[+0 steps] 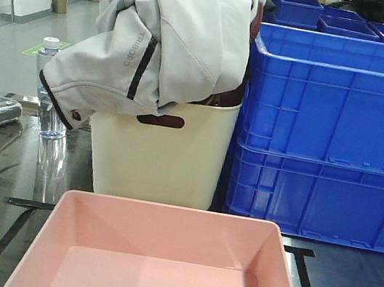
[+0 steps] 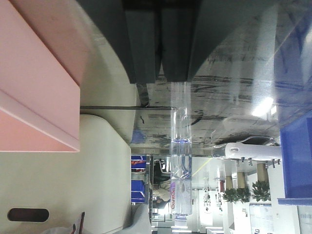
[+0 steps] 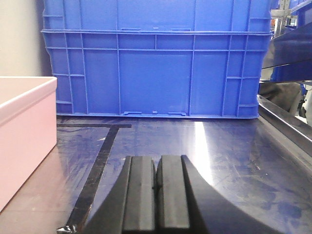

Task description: Grab pink bin and stack on right shelf

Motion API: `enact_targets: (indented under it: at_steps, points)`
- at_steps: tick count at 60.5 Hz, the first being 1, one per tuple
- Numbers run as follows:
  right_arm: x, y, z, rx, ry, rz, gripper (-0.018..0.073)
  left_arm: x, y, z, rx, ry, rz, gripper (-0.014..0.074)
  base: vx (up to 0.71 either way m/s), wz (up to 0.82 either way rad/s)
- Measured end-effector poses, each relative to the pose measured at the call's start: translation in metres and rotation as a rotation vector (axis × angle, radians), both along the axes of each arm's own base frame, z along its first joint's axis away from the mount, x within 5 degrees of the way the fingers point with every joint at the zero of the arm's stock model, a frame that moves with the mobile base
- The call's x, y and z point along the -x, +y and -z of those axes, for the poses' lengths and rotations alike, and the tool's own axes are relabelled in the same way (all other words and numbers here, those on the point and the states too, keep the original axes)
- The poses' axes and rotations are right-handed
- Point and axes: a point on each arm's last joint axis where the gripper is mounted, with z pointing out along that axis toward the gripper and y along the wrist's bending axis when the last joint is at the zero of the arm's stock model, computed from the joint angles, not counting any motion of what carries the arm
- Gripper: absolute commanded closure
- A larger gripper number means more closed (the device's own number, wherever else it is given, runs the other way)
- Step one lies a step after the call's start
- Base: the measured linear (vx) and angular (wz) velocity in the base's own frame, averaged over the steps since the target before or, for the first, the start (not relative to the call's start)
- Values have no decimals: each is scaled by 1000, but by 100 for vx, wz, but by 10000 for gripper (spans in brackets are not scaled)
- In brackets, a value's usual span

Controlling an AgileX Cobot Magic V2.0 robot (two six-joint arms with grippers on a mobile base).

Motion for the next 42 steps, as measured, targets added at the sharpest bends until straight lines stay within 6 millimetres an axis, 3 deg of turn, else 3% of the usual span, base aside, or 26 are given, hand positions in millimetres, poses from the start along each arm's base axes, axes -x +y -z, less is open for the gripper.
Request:
enact_targets:
  at_steps: [42]
  points:
    - [0, 0, 0, 1, -4, 0, 568, 0, 0, 0, 0, 0, 0, 594, 0, 0]
